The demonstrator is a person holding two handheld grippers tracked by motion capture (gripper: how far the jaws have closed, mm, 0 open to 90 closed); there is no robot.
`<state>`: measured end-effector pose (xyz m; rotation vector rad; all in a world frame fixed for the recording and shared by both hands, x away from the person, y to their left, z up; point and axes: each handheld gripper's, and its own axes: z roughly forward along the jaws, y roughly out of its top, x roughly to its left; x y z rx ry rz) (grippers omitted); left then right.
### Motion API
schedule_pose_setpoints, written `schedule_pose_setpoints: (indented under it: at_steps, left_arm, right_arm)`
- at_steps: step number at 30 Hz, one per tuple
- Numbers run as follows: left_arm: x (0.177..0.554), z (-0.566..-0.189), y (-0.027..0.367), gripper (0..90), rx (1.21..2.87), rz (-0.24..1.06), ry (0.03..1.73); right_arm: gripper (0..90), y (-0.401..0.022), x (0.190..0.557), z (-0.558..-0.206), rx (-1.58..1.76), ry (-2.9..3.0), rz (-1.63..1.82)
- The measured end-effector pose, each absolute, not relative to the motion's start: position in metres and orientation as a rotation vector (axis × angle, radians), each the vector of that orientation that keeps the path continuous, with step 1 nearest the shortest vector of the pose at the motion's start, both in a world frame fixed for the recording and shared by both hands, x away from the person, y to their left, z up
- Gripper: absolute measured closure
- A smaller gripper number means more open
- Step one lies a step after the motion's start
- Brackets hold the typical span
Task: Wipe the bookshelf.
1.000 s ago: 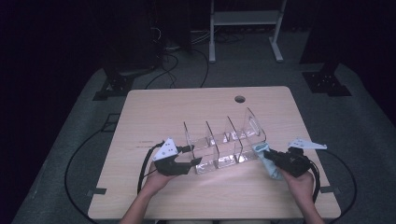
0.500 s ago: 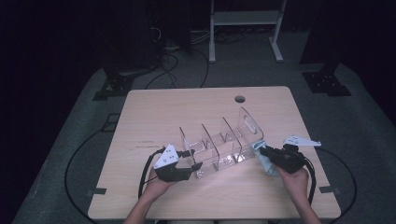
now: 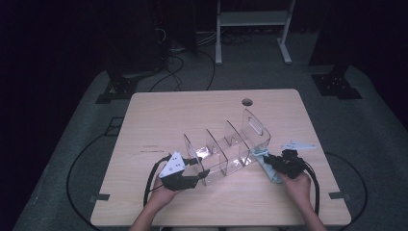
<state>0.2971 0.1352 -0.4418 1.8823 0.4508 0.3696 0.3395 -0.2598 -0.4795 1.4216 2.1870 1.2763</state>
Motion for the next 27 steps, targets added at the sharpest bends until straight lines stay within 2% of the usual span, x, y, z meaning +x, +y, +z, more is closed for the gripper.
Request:
schedule_pose_setpoints:
  at_steps: [5, 13, 21, 24, 27]
  left_arm:
    - [0.297, -0.442, 0.135, 46.8, 1.881, 0.364, 0.451]
    - [0.296, -0.442, 0.135, 47.3, 1.883, 0.357, 0.45]
    - [0.296, -0.442, 0.135, 47.3, 1.881, 0.354, 0.449]
    - [0.296, -0.441, 0.135, 47.3, 1.882, 0.354, 0.45]
    - [0.296, -0.441, 0.135, 47.3, 1.882, 0.356, 0.454]
  right_arm:
    - [79.3, -0.266, 0.335, -0.46, 1.37, 2.127, 1.334]
    - [79.3, -0.261, 0.352, -0.484, 1.466, 2.205, 1.245]
    - [79.4, -0.277, 0.34, -0.48, 1.509, 2.181, 1.251]
    - [79.5, -0.288, 0.329, -0.471, 1.51, 2.118, 1.3]
    - [79.5, -0.288, 0.318, -0.446, 1.431, 2.053, 1.345]
